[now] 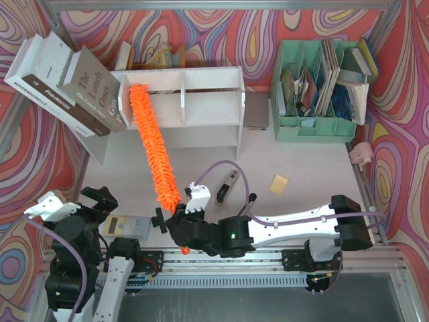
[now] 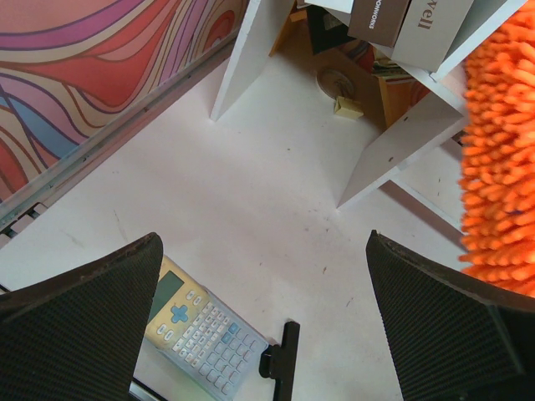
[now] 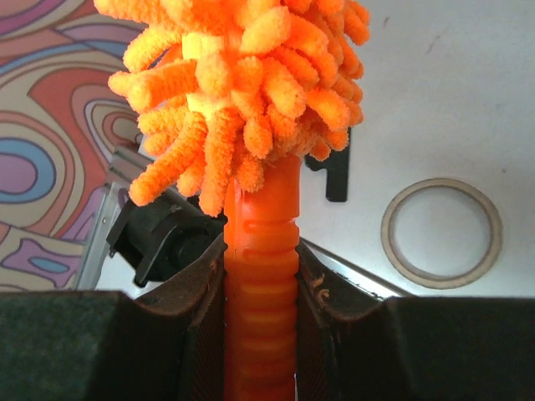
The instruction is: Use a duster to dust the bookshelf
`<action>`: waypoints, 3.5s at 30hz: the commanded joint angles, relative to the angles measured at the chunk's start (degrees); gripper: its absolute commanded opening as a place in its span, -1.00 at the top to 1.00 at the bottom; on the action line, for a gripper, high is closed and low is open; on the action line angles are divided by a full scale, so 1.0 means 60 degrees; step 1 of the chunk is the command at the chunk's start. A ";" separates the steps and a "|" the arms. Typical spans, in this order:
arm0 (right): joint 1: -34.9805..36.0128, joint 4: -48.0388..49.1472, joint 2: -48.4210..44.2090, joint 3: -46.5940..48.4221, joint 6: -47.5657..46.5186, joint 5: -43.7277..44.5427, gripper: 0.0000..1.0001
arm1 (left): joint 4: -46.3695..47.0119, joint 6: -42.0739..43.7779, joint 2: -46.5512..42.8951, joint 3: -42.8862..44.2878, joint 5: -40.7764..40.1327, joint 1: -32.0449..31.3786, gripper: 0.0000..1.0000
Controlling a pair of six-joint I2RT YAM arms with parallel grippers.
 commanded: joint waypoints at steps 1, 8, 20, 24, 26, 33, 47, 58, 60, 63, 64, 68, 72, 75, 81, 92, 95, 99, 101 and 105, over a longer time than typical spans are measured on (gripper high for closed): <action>-0.0007 0.0869 0.0328 0.0730 -0.0957 -0.0215 1.00 | -0.0096 -0.0027 -0.0096 -0.0053 -0.0096 -0.0019 -0.96; -0.0014 0.1453 -0.0227 0.0261 -0.1323 0.0187 1.00 | -0.0081 -0.0013 -0.0093 -0.0054 -0.0082 -0.0019 -0.97; -0.0014 -0.1014 -0.1227 -0.0210 0.1233 0.2171 1.00 | -0.0081 -0.0012 -0.0075 -0.0057 -0.0082 -0.0019 -0.97; -0.0011 -0.1452 -0.1405 -0.0317 0.1716 0.2370 1.00 | -0.0064 -0.0012 -0.0057 -0.0062 -0.0068 -0.0019 -0.96; -0.0014 -0.1218 -0.1409 -0.0327 0.1493 0.2300 1.00 | -0.0067 -0.0012 -0.0043 -0.0062 -0.0065 -0.0019 -0.97; 0.0044 0.0186 -0.1582 -0.0198 -0.0535 0.2006 1.00 | -0.0078 -0.0012 -0.0042 -0.0052 -0.0067 -0.0019 -0.97; 0.0087 -0.1515 -0.3794 -0.0540 -0.0358 0.2858 1.00 | -0.0106 -0.0026 -0.0066 -0.0044 -0.0114 -0.0019 -0.97; 0.0457 -0.2919 -0.3312 -0.0592 0.1680 0.1839 1.00 | -0.0099 -0.0042 -0.0234 -0.0055 -0.0157 -0.0019 -0.97; 0.0468 -0.3029 -0.3219 -0.0660 0.1905 0.1752 1.00 | -0.0096 -0.0034 -0.0239 -0.0063 -0.0143 -0.0019 -0.97; 0.0465 -0.2778 -0.3154 -0.0892 0.2026 0.1575 1.00 | -0.0077 -0.0027 -0.0276 -0.0069 -0.0126 -0.0019 -0.96; 0.0467 -0.2717 -0.3077 -0.0974 0.2089 0.1486 1.00 | -0.0066 -0.0025 -0.0289 -0.0076 -0.0118 -0.0019 -0.97; 0.0465 -0.2495 -0.2732 -0.1114 0.2280 0.1154 1.00 | -0.0082 -0.0027 -0.0303 -0.0080 -0.0126 -0.0019 -0.96; 0.0468 -0.2439 -0.2403 -0.1107 0.2503 0.0912 1.00 | -0.0078 -0.0027 -0.0331 -0.0076 -0.0125 -0.0019 -0.97; 0.0469 -0.2420 -0.2200 -0.1043 0.2590 0.0860 1.00 | -0.0079 -0.0027 -0.0349 -0.0068 -0.0133 -0.0019 -0.96; 0.0454 -0.3659 -0.2236 -0.0893 0.3707 0.1505 1.00 | -0.0065 -0.0027 -0.0363 -0.0083 -0.0123 -0.0019 -0.96; 0.0454 -0.6958 -0.2803 -0.0777 0.6588 0.2828 1.00 | -0.0061 -0.0027 -0.0364 -0.0083 -0.0122 -0.0019 -0.97; 0.0454 -0.7214 -0.2895 -0.0797 0.6791 0.3009 1.00 | -0.0052 -0.0027 -0.0353 -0.0094 -0.0137 -0.0019 -0.97; 0.0451 -0.6939 -0.2832 -0.0818 0.6534 0.3007 1.00 | -0.0052 -0.0027 -0.0289 -0.0084 -0.0126 -0.0019 -0.97; 0.0454 -0.6445 -0.2774 -0.0839 0.5924 0.2953 1.00 | -0.0052 -0.0019 -0.0277 -0.0083 -0.0126 -0.0019 -0.97; 0.0420 -0.3859 -0.2858 -0.1156 0.3198 0.2483 1.00 | -0.0048 -0.0024 -0.0276 -0.0083 -0.0126 -0.0019 -0.97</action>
